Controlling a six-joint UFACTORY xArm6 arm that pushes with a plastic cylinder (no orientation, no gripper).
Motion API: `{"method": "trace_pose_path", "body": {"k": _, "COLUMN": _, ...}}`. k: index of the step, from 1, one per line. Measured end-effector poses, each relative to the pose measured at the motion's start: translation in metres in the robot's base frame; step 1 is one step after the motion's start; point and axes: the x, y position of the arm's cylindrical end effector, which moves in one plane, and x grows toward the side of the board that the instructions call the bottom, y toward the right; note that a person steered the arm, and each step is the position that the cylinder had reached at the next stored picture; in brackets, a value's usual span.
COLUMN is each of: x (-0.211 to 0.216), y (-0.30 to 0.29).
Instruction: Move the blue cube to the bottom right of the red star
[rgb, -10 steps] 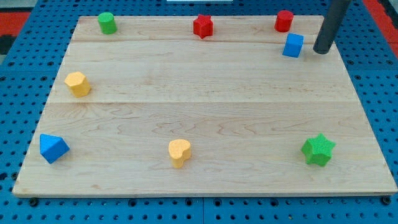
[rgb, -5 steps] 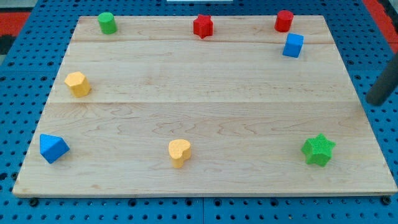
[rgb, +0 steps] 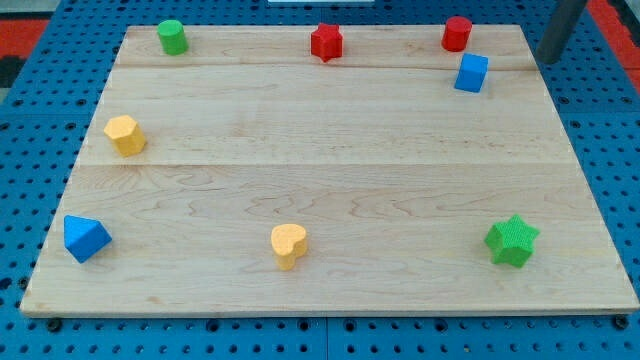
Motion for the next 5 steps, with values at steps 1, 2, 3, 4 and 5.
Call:
{"method": "trace_pose_path", "body": {"k": 1, "x": 0.021, "y": -0.046}}
{"method": "trace_pose_path", "body": {"k": 2, "x": 0.048, "y": -0.172}}
{"method": "trace_pose_path", "body": {"k": 3, "x": 0.054, "y": -0.213}}
{"method": "trace_pose_path", "body": {"k": 4, "x": 0.060, "y": -0.139}}
{"method": "trace_pose_path", "body": {"k": 5, "x": 0.030, "y": -0.100}}
